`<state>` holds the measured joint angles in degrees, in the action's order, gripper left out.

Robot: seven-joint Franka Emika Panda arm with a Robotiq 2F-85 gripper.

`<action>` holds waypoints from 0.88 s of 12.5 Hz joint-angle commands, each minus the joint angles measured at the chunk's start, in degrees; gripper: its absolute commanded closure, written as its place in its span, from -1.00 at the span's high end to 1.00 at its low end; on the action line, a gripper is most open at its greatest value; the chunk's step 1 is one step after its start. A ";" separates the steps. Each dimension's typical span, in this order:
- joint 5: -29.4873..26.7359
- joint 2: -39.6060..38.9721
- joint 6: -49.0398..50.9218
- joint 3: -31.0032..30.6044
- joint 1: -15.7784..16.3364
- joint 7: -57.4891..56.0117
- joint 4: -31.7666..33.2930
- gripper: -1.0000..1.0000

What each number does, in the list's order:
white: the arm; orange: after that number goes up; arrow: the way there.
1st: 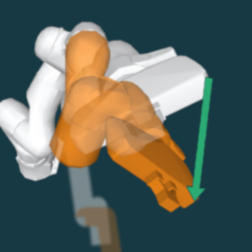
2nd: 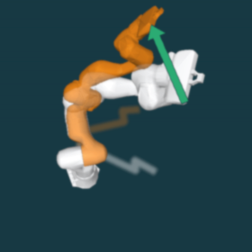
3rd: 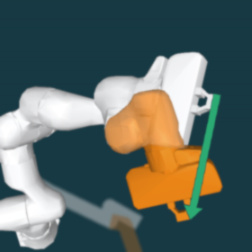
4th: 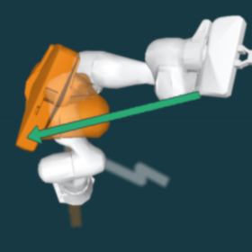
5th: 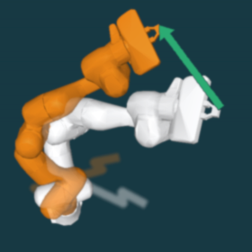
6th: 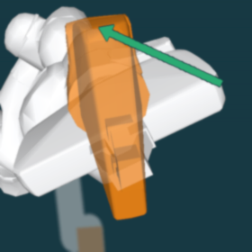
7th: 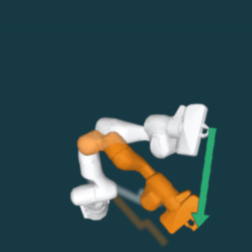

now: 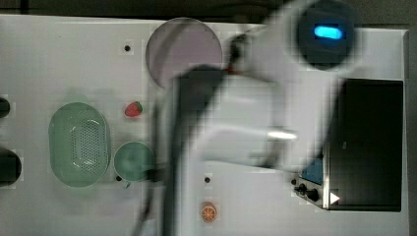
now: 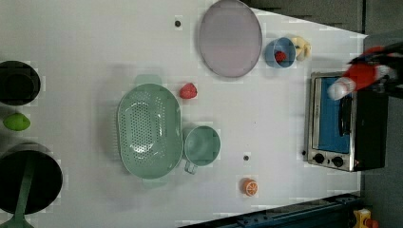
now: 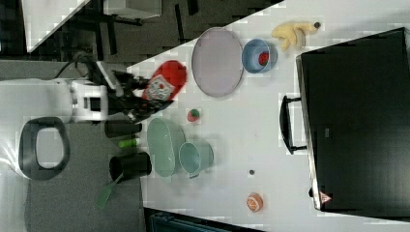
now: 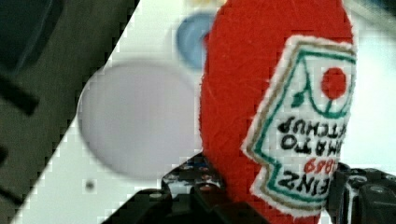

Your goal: Pick Ketchup from oven and place it on table.

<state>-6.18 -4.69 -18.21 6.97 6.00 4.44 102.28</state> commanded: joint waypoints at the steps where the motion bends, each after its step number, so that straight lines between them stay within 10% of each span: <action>1: 2.28 -0.48 -4.70 1.31 1.60 -1.28 9.43 0.20; 11: 3.75 -9.33 -32.91 3.32 1.51 -1.27 29.53 0.20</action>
<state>-1.27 -11.67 -47.67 11.55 6.87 4.43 131.04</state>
